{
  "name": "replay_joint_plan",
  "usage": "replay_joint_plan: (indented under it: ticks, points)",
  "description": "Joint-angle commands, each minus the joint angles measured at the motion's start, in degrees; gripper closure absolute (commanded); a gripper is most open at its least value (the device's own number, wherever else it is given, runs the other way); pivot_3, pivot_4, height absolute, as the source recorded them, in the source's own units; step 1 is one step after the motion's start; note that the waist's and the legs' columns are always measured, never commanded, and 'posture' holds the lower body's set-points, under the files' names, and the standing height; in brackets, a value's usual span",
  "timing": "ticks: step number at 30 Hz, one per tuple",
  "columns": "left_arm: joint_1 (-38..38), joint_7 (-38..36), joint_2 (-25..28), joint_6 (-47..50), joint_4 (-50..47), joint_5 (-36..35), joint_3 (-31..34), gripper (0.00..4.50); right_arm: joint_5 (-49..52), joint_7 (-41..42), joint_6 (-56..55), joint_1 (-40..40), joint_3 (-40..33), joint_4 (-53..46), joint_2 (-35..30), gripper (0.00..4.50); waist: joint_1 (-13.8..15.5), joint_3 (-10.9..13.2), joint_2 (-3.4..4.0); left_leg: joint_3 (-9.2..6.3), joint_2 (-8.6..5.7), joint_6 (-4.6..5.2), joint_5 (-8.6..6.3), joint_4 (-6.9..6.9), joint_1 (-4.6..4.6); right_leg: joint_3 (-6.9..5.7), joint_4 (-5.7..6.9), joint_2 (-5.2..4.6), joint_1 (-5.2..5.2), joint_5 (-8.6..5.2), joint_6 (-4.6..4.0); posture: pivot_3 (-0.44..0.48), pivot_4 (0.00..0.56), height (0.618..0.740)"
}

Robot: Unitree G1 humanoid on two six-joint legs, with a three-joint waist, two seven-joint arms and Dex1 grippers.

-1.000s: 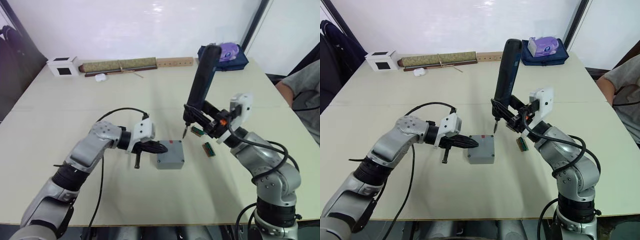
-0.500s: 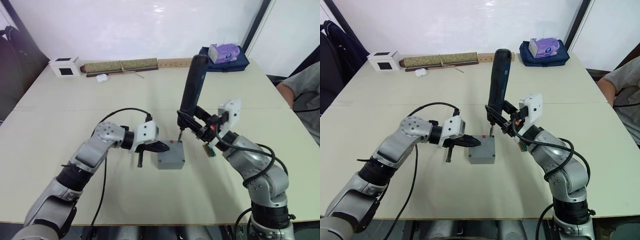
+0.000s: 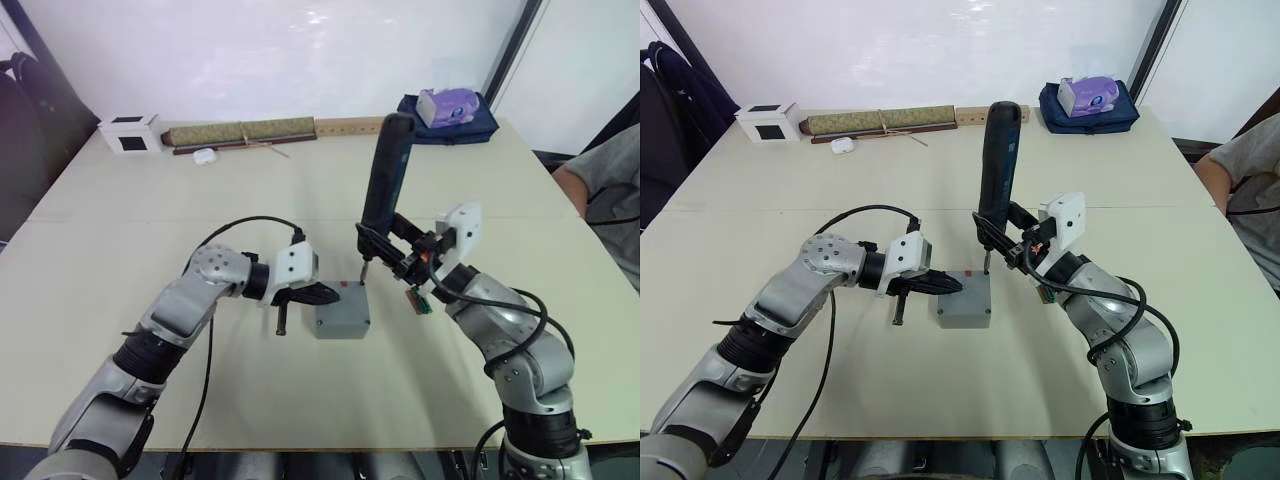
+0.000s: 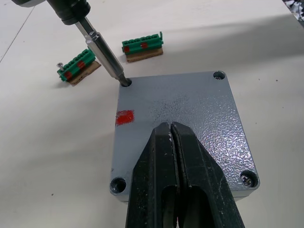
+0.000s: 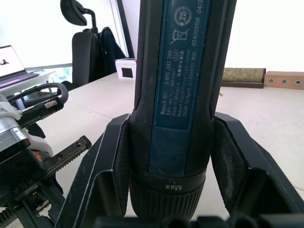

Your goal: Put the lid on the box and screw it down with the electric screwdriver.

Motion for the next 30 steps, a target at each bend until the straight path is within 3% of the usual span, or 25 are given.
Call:
replay_joint_plan:
  ticks: [1, 30]
  points:
    - [0.66, -0.46, -0.11, 0.58, -0.11, 0.57, -0.62, 4.5, -0.59, -0.06, -0.6, 2.04, 0.91, 0.23, 0.32, 2.68, 0.0, 0.0, -0.01, 0.0, 0.0, 0.0, 0.0, 0.0, 0.02, -0.01, -0.02, 0.0, 0.03, 0.0, 0.0, 0.0, 0.15, 0.74]
    - [0.66, -0.35, -1.43, 0.45, 0.22, 1.66, -0.82, 4.5, -4.79, 0.63, -7.0, 8.18, 5.32, 5.7, 1.18, 2.68, 0.01, -0.34, -0.26, -0.05, 0.1, 0.07, -0.05, -0.19, 0.85, -0.09, -0.41, 0.05, 0.97, -0.03, -0.02, 0.0, 0.15, 0.74]
